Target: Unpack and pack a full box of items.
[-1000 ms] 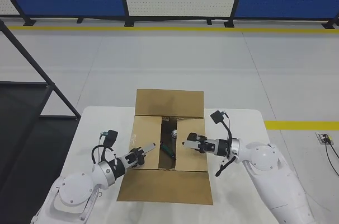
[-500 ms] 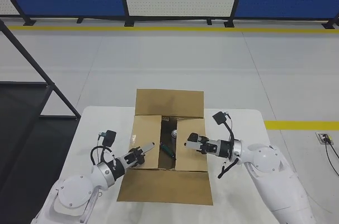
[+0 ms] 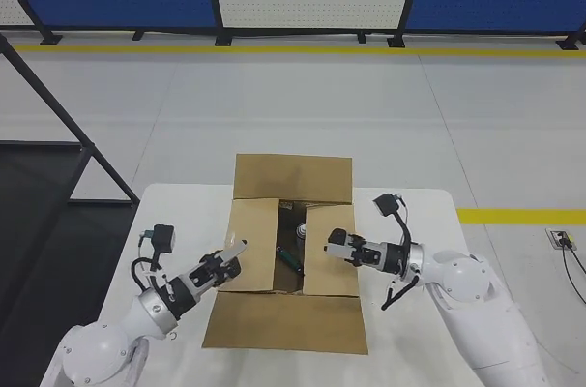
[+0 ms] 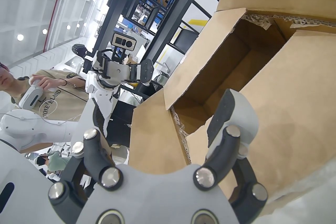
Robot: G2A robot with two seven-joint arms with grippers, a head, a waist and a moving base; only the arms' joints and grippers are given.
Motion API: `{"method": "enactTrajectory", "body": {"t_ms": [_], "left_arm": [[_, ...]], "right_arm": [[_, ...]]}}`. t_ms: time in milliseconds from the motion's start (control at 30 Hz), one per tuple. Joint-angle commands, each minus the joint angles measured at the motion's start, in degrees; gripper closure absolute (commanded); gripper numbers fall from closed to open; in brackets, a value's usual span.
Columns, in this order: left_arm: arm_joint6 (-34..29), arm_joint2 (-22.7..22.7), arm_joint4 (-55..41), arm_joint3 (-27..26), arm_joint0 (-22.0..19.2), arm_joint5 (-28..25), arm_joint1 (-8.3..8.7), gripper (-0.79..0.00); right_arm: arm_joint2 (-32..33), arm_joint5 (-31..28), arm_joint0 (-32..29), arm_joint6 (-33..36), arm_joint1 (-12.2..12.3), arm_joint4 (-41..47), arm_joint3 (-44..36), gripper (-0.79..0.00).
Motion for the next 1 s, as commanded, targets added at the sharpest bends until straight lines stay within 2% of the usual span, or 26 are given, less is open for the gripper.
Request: {"method": "enactTrajectory", "body": {"t_ms": [0,167,333,433,833,967], "left_arm": [[-1.5,-2.3,-2.2,-0.5,1.2,-0.4,0.21,-0.785],[-7.9,-9.6,-6.2,-1.2,5.3,-2.2,1.0,-0.785],[-14.3,-18.0,-15.1,-1.5,10.8,-5.0,1.46,-0.785],[-18.5,-22.4,-19.2,-0.6,13.6,-4.4,1.76,-0.785],[-18.5,-22.4,-19.2,-0.6,13.6,-4.4,1.76,-0.785],[-18.4,-21.6,-18.5,-1.1,13.3,-3.8,1.92,-0.785]], "right_arm": [[0.2,-0.1,0.0,0.0,0.1,0.3,0.1,-0.785],[1.0,-0.8,-0.1,-0.8,0.4,1.7,0.2,-0.785],[1.3,-0.3,0.1,-4.3,0.3,4.2,2.2,-0.785],[1.2,0.0,0.2,-4.6,0.3,4.4,2.7,-0.785],[1.2,0.0,0.2,-4.6,0.3,4.4,2.7,-0.785],[1.4,-0.3,0.1,-6.5,0.2,5.0,2.8,-0.785]]}}
